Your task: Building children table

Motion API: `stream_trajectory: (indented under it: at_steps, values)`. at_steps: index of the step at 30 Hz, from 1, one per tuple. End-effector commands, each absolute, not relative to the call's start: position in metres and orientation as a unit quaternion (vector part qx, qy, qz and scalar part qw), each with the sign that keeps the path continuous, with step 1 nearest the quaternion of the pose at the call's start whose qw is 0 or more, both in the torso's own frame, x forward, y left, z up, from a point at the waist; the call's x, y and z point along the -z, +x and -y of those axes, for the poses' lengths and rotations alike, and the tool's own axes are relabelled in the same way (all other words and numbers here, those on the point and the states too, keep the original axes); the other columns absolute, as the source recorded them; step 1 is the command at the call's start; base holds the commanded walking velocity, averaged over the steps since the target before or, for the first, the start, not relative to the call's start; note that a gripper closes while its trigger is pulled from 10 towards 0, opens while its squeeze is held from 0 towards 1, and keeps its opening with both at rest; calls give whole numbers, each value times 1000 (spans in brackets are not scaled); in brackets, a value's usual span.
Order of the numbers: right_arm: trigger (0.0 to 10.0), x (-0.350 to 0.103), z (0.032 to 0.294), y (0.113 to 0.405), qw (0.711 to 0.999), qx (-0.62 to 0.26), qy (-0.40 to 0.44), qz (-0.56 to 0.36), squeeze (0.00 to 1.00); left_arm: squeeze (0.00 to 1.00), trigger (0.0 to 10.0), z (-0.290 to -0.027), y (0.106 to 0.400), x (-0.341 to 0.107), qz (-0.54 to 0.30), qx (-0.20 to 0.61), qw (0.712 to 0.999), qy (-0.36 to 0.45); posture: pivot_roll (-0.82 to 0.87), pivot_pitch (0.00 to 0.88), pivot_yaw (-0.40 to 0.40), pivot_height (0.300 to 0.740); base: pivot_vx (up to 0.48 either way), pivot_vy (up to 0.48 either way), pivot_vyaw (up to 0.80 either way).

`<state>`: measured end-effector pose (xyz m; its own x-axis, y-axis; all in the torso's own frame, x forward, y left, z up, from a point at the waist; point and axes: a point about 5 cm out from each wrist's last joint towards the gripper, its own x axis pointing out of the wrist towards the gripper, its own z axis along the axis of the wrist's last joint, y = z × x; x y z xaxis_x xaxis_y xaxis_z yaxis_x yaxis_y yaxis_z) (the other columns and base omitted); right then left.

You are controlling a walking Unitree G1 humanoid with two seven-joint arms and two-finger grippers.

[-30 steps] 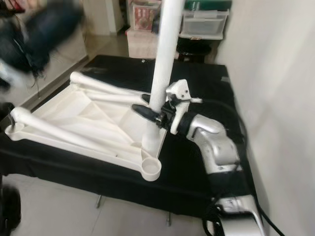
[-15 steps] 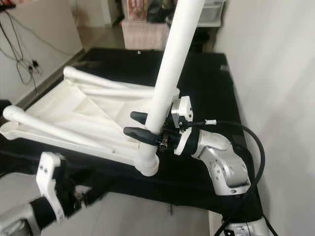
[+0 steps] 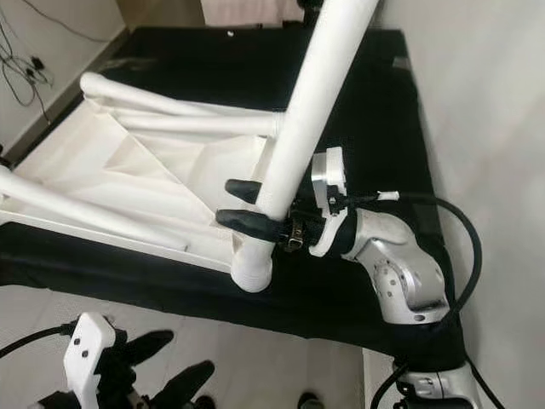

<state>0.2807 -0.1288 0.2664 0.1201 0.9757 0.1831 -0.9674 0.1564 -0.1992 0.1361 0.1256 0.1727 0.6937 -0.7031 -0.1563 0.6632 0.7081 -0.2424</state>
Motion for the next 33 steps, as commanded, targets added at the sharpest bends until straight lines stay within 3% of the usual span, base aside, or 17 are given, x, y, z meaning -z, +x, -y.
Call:
stream_trajectory:
  at_steps: [1, 7, 15, 20, 33]
  values:
    - [10000, -268, 123, 275, 729, -671, -23, 134, 0, 0, 10000, -123, 132, -173, -121, 376, 914, -90, 73, 375, 58, 740, 0, 0, 0]
    - [10000, -274, 108, 268, 687, -713, -36, 133, 0, 0, 10000, -119, 126, -172, -110, 393, 907, -102, 71, 387, 40, 740, 0, 0, 0]
    - [10000, -272, 106, 270, 683, -717, -64, 124, 0, 0, 10000, -116, 125, -173, -105, 397, 906, -105, 69, 388, 27, 740, 0, 0, 0]
    - [10000, -273, 109, 284, 706, -684, -133, 125, 0, 0, 10000, -114, 127, -173, -97, 395, 907, -108, 63, 385, 19, 740, 0, 0, 0]
    - [10000, -291, 111, 310, 750, -610, -199, 162, 0, 0, 10000, -114, 133, -172, -86, 392, 910, -106, 56, 374, 14, 740, 0, 0, 0]
